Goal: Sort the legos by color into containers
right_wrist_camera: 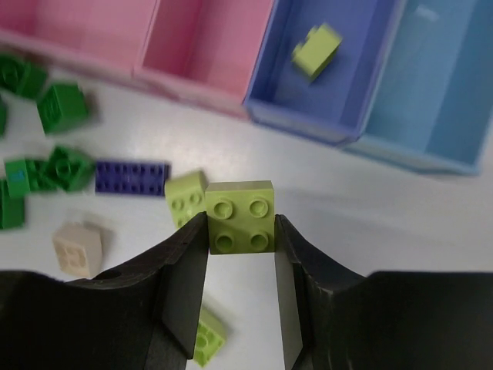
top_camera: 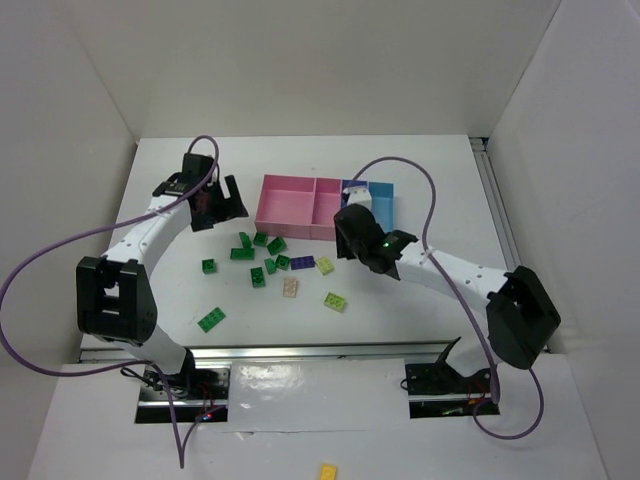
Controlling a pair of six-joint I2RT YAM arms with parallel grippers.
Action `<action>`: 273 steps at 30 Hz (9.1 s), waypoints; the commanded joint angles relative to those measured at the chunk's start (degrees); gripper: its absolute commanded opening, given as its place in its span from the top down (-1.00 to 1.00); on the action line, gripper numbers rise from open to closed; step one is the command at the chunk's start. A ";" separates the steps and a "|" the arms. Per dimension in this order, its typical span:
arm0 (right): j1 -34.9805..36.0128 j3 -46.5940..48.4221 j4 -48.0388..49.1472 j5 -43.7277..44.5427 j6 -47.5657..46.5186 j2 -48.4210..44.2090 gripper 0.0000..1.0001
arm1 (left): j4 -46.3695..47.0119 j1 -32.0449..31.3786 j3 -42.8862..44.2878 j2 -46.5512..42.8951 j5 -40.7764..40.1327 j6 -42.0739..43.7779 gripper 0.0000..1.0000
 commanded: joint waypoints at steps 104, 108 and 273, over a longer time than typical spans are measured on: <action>10.42 -1.57 -2.43 -9.20 -9.51 9.91 0.16 | -3.19 0.31 0.79 -2.59 -5.03 0.94 -0.99; 9.64 1.86 -4.53 -3.93 -7.58 7.09 0.30 | -3.19 0.31 0.79 -2.59 -5.03 0.95 -0.99; 11.47 13.20 3.91 -12.80 -18.74 24.94 0.43 | -3.19 0.83 -1.67 -2.49 -5.74 0.25 -0.99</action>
